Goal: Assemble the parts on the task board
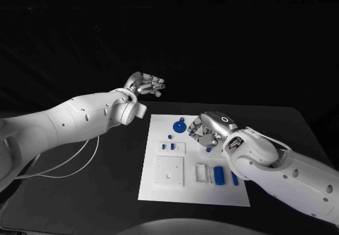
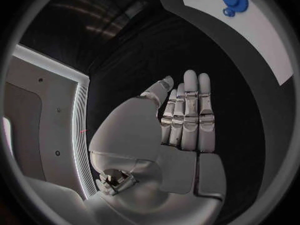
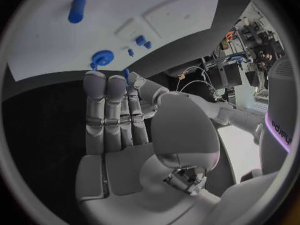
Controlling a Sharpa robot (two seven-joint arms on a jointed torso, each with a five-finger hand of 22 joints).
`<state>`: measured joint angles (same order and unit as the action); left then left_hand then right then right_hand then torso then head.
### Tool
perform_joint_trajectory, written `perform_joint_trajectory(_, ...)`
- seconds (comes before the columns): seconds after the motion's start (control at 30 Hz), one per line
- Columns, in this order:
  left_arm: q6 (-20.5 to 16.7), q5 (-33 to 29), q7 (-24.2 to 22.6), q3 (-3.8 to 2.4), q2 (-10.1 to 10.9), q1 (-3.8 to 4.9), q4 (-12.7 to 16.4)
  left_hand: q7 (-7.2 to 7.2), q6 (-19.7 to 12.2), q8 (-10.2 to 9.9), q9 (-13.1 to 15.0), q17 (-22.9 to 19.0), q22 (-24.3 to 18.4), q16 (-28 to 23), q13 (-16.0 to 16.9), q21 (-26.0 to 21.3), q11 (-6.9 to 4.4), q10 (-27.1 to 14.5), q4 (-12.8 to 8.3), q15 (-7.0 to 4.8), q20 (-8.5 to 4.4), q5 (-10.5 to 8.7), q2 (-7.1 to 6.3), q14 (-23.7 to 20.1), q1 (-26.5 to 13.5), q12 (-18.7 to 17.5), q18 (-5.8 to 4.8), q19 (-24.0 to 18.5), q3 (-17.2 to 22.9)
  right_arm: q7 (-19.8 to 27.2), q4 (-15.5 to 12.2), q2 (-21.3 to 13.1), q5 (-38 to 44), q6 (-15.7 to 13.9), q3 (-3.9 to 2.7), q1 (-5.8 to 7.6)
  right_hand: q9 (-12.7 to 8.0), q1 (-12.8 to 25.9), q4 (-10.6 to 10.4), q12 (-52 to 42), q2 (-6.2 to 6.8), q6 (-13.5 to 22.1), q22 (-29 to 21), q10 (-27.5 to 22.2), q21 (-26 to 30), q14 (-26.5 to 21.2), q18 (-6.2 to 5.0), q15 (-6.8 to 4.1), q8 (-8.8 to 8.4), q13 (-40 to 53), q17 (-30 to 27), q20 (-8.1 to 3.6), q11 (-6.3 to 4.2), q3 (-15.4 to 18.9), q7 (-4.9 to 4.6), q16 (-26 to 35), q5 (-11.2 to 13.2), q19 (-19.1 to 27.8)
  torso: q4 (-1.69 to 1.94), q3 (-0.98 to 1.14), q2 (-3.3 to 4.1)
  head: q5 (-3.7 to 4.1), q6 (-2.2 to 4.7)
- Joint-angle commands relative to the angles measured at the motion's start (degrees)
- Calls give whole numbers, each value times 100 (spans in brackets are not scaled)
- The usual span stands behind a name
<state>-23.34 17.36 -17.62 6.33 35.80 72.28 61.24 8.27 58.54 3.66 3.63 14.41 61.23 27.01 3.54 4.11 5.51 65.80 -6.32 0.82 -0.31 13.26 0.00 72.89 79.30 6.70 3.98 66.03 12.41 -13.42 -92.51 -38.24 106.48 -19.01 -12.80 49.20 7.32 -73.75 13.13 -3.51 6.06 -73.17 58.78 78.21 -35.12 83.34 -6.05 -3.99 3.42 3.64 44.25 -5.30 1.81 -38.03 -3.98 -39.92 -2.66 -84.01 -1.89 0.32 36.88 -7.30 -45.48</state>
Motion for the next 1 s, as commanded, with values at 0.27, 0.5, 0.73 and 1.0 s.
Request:
perform_joint_trajectory(0.27,122,-42,-93,-6,-173,-20,-134,5,-33,-3,3,12,15,-28,-8,-8,-4,-42,6,14,-10,-13,34,15,-39,-6,26,-29,35,188,153,375,243,230,259,-276,-14,0,19,-16,43,-29,12,106,39,38,-96,-24,29,6,8,-37,-90,-24,-8,41,-11,-230,15,-5,-15,-324,-138)
perform_joint_trajectory(0.5,179,-42,-57,-6,-206,-36,-145,5,-36,-2,3,13,17,-26,-7,-7,-4,-43,7,13,-10,-14,34,18,-40,-4,27,-24,34,183,268,480,288,377,416,-357,-25,20,59,-16,22,-29,31,107,53,41,-96,-24,28,6,15,-37,-90,-11,-8,48,-11,-232,4,-22,-11,-394,-187)
perform_joint_trajectory(0.73,229,-43,-42,-7,-215,-45,-145,7,-43,-4,2,15,18,-23,-8,-10,-2,-49,12,14,-9,-21,41,19,-45,-6,27,-25,34,155,255,460,288,459,473,-419,-25,20,59,-16,22,-29,31,107,53,41,-96,-24,28,6,15,-37,-90,-11,-8,48,-11,-232,-1,-24,-14,-456,-241)
perform_joint_trajectory(1.0,236,-43,-47,-7,-199,-47,-141,8,-49,-2,3,18,13,-22,-7,-14,0,-54,12,16,-6,-24,42,12,-49,-3,28,-27,32,132,176,421,303,522,493,-505,-25,20,59,-16,22,-29,31,107,53,41,-96,-24,28,6,15,-37,-90,-11,-8,48,-11,-232,5,-15,-12,-507,-267)
